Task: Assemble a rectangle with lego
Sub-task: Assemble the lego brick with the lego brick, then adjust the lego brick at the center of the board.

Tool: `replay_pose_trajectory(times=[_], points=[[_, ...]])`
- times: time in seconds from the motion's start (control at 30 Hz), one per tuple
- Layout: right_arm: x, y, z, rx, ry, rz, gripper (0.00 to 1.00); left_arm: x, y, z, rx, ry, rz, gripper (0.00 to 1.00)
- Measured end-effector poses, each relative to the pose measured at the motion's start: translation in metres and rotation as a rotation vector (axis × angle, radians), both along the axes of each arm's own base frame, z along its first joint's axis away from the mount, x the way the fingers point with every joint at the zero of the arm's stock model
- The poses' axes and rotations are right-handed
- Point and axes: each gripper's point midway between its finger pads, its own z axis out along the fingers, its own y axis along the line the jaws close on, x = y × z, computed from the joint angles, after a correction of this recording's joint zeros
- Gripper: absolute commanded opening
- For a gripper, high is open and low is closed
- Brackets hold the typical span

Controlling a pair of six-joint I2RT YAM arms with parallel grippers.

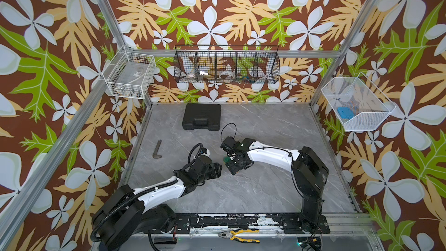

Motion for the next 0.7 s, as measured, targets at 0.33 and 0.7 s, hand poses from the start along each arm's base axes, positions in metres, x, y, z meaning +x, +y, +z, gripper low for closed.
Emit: replay_pose_trajectory(times=[0.33,0.7], points=[[0.003,0.002,0.032,0.076,-0.059,-0.040,0.74,0.016,-0.001,0.016,-0.013,-0.037,0.019,0.66],[-0.014,-0.022,0.037,0.234,-0.036,-0.307,0.48,0.043,-0.017,0.030,0.017,-0.074,-0.018,0.72]])
